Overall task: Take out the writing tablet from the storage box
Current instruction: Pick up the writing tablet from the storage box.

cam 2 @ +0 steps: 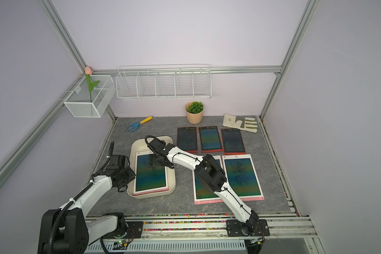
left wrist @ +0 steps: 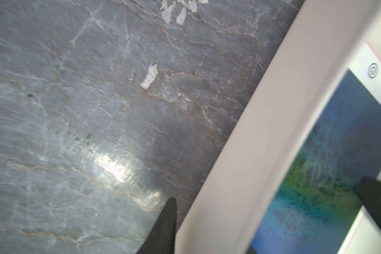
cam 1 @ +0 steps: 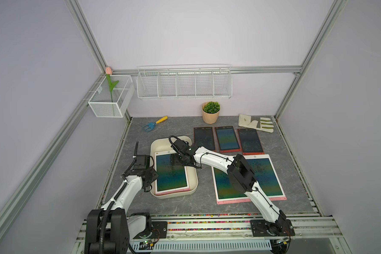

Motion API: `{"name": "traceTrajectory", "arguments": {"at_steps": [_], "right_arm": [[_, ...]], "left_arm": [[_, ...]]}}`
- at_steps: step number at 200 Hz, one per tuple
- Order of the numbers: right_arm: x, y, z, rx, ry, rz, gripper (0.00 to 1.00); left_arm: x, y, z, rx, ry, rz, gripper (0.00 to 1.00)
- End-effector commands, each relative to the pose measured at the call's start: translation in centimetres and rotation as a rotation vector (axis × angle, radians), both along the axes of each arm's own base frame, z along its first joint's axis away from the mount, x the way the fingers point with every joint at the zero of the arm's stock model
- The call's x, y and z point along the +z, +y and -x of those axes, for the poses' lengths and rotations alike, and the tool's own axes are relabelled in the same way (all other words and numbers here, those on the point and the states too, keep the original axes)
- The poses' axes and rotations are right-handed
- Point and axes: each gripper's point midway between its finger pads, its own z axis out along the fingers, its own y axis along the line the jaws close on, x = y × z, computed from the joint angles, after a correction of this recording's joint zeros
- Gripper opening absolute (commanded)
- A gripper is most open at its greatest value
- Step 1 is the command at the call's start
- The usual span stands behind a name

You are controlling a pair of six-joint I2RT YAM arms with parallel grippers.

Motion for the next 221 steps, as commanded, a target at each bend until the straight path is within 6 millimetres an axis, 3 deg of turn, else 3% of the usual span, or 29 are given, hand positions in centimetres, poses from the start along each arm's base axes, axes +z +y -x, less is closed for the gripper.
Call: {"name": "traceTrajectory", "arguments": {"at_steps": [1, 57, 99, 155, 197, 221], "right_arm": [[-1.8, 0.8, 3.8, 0.062, 0.194, -0.082, 0.96], [-3.0, 1.8, 4.5, 0.041, 0.284, -0.213, 0.98], [-1.4, 2.1, 4.1, 0.025, 0.299, -0.339, 0.95], [0.5, -0.2, 3.0, 0.007, 0.28, -0.41, 0.86], [1.7, -0.8, 3.4, 0.058, 0.289, -0.466, 0.82], [1.7, -1.0, 3.6, 0.072, 0.298, -0.484, 0.75]], "left_arm": [[-1.4, -0.2, 0.7, 0.021, 0.056, 0.024, 0.29], [-1.4, 0.0, 0.8, 0.029, 0.059, 0.018, 0.26], [-1.4, 0.3, 0.9, 0.032, 0.068, 0.003, 0.26], [-1.5, 0.4, 1.0, 0.031, 0.076, -0.007, 0.25], [-1.5, 0.5, 1.0, 0.035, 0.071, -0.011, 0.25], [-1.6, 0.7, 1.2, 0.04, 0.076, -0.019, 0.24]]}}
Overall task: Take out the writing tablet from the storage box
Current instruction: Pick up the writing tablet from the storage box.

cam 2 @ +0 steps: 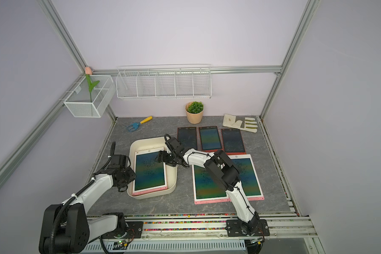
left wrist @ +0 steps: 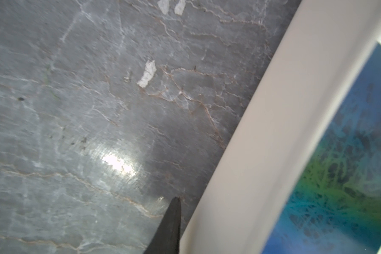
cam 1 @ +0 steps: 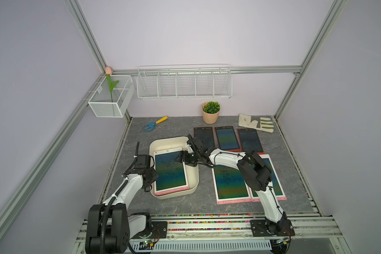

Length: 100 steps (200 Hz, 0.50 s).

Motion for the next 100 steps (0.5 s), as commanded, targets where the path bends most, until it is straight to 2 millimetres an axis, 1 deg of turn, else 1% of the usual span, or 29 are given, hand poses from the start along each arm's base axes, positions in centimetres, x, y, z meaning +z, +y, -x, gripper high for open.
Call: {"name": "traceTrajectory", "arguments": {"at_steps": [1, 28, 76, 100], "right_arm": [[-0.32, 0.08, 3.73, 0.085, 0.16, -0.045, 0.74], [-0.21, -0.02, 3.94, 0.1, 0.161, -0.056, 0.71], [-0.09, -0.21, 3.76, 0.101, 0.158, -0.062, 0.69], [0.07, -0.11, 3.77, 0.111, 0.158, -0.071, 0.63]], "left_arm": [[-0.9, 0.55, 1.02, 0.065, 0.046, -0.002, 0.24], [-0.76, 0.71, 1.01, 0.075, 0.043, -0.007, 0.25], [-0.47, 0.87, 0.82, 0.076, 0.037, -0.014, 0.25], [-0.43, 0.82, 0.82, 0.075, 0.037, -0.012, 0.24]]}}
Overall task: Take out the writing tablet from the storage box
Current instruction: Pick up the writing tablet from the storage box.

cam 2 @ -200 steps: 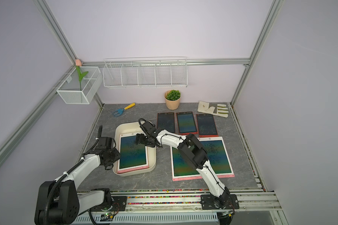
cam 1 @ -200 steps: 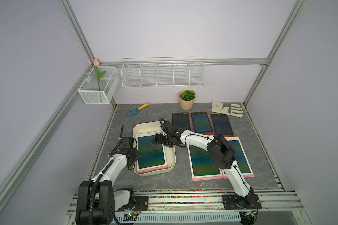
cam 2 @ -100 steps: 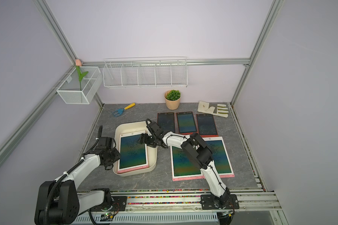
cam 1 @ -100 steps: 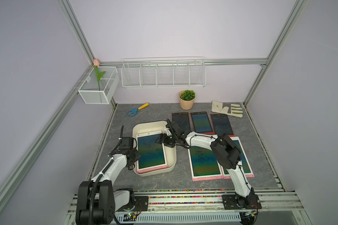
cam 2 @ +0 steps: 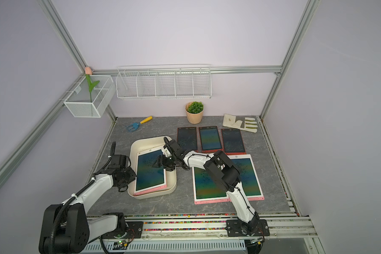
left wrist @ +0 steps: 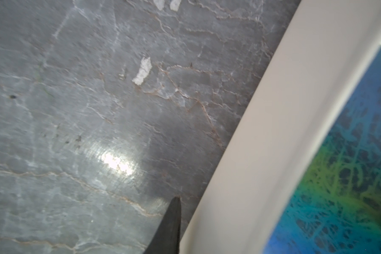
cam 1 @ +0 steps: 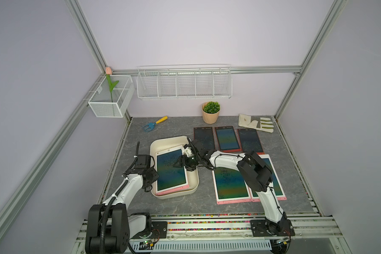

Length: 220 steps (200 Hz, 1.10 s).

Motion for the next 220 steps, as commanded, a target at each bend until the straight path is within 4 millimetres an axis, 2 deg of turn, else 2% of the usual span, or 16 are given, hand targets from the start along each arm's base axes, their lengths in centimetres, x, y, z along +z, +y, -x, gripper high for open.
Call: {"name": "traceTrajectory", "arguments": {"at_steps": [1, 24, 74, 113, 151, 220], "right_arm": [[-0.4, -1.0, 0.1, -0.019, 0.064, 0.016, 0.63], [-0.5, -0.7, 0.0, -0.007, 0.069, 0.008, 0.55], [0.0, 0.6, 0.2, 0.041, 0.046, 0.02, 0.5], [-0.4, 1.3, 0.3, 0.056, 0.053, 0.016, 0.43], [-0.8, 1.5, 0.5, 0.073, 0.053, 0.025, 0.34], [-0.1, 1.2, 0.0, 0.083, 0.028, 0.032, 0.26]], "left_arm": [[-0.4, 1.0, 0.8, 0.078, 0.037, -0.021, 0.24], [-0.3, 1.0, 0.8, 0.08, 0.031, -0.018, 0.24], [-0.3, 0.8, 0.3, 0.077, 0.03, -0.006, 0.21], [0.3, 1.3, 0.3, 0.101, 0.014, -0.018, 0.22], [0.9, 1.6, -0.1, 0.103, 0.0, -0.025, 0.22], [1.6, 1.7, -0.4, 0.108, -0.014, -0.02, 0.23]]}}
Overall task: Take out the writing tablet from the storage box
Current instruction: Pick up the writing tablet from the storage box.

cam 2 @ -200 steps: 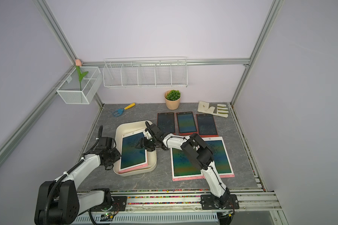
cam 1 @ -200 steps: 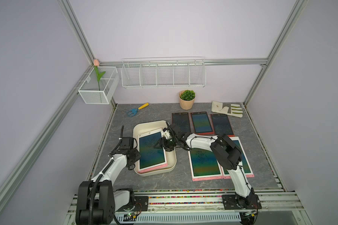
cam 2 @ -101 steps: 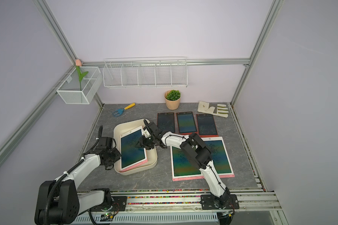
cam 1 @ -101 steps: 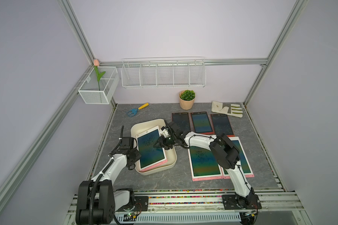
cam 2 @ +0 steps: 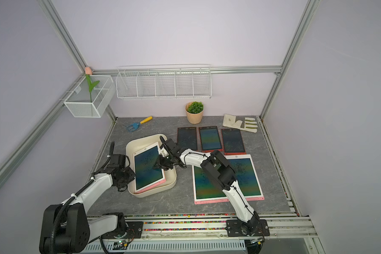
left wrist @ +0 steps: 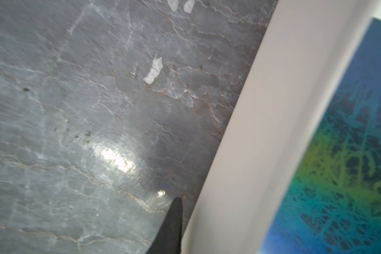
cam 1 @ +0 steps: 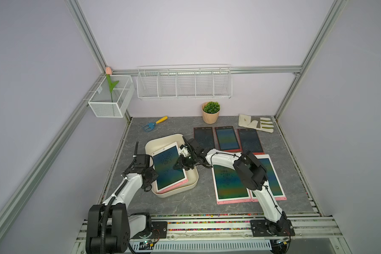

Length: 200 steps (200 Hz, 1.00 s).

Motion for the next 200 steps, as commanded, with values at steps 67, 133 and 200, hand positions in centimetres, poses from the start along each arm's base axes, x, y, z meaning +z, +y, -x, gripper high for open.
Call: {"name": "traceTrajectory", "arguments": {"at_steps": [67, 133, 200], "right_arm": [[1.4, -0.7, -0.9, 0.016, -0.043, 0.023, 0.19], [4.8, -1.2, -1.6, -0.001, -0.108, -0.027, 0.13], [11.5, -4.3, -2.7, -0.044, -0.218, -0.095, 0.11]], "left_arm": [[3.3, 2.0, -0.7, 0.088, -0.073, -0.047, 0.26], [3.5, 2.6, -0.5, 0.101, -0.078, -0.069, 0.26], [3.3, 3.3, -1.3, 0.12, -0.059, -0.09, 0.28]]}}
